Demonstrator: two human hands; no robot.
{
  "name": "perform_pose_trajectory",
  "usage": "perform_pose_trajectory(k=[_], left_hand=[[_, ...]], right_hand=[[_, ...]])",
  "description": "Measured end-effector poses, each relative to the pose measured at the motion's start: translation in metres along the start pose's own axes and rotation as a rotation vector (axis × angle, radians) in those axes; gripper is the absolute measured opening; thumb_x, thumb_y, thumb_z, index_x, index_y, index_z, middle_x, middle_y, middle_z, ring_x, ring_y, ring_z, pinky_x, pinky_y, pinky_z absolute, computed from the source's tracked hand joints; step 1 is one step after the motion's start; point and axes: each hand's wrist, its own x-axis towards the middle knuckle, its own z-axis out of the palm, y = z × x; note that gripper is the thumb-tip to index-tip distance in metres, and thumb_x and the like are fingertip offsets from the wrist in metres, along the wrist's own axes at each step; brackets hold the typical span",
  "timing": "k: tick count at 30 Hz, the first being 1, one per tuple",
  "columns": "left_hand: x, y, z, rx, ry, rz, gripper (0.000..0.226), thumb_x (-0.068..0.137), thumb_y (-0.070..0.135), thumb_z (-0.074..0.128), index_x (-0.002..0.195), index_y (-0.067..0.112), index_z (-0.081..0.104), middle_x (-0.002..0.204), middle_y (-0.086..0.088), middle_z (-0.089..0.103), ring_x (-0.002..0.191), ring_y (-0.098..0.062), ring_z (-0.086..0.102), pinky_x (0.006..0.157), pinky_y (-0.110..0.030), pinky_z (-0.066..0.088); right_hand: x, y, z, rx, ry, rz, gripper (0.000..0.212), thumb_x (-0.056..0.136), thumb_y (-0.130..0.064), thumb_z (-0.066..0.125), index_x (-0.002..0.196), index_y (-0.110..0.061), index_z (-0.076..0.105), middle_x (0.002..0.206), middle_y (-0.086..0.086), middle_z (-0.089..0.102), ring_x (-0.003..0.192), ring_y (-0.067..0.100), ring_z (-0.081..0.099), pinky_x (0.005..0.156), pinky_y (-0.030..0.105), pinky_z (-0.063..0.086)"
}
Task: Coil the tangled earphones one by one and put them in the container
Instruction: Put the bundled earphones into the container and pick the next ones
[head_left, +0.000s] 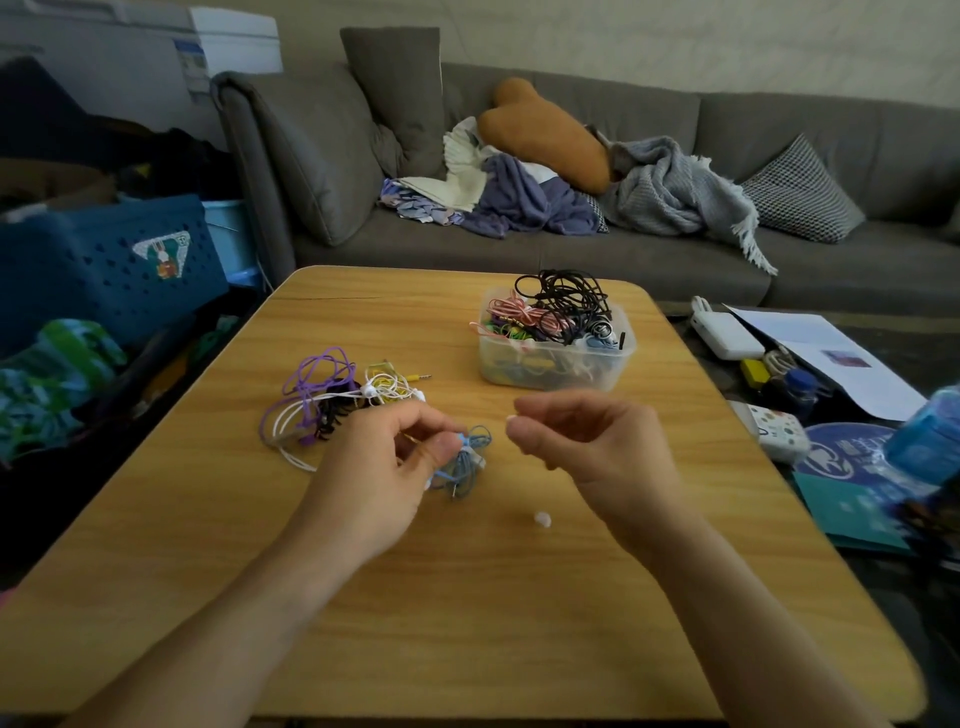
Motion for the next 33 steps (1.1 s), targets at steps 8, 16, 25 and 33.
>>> perform_pose_trajectory(k=[8,16,25,33], left_hand=[[-0.002,0.012,0.008,-0.386,0.009,-0.037,0.009,0.086,0.014,0.067,0.091,0.018,0.073,0.070,0.009,0.072,0.057,0.001,0.060,0.054,-0.011,0.044],[-0.002,0.011,0.007,-0.278,0.136,0.074,0.013,0.083,0.014,0.072,0.084,0.027,0.072,0.084,0.007,0.076,0.077,-0.012,0.071,0.071,-0.029,0.058],[-0.003,0.013,0.004,-0.147,0.180,0.157,0.023,0.082,0.011,0.074,0.079,0.033,0.070,0.079,0.014,0.072,0.072,-0.020,0.069,0.068,-0.048,0.055],[-0.001,0.012,0.002,-0.095,0.133,0.215,0.012,0.076,0.035,0.069,0.087,0.039,0.072,0.080,0.010,0.072,0.076,-0.037,0.065,0.070,-0.049,0.054]], right_hand=[[-0.005,0.004,0.024,0.310,-0.039,0.055,0.021,0.063,-0.012,0.079,0.083,-0.006,0.075,0.074,0.007,0.074,0.065,0.012,0.067,0.059,0.021,0.053],[-0.005,0.005,0.026,0.476,-0.114,0.084,0.023,0.064,-0.009,0.078,0.087,-0.006,0.077,0.089,0.019,0.075,0.080,0.026,0.070,0.082,0.036,0.059],[-0.005,0.001,0.022,0.444,-0.219,0.118,0.026,0.074,-0.008,0.070,0.099,-0.002,0.069,0.086,0.016,0.071,0.074,0.021,0.071,0.073,0.031,0.059],[-0.006,-0.002,0.013,0.407,-0.256,0.186,0.025,0.069,-0.004,0.071,0.094,-0.003,0.071,0.078,0.019,0.073,0.069,0.022,0.073,0.063,0.028,0.059]])
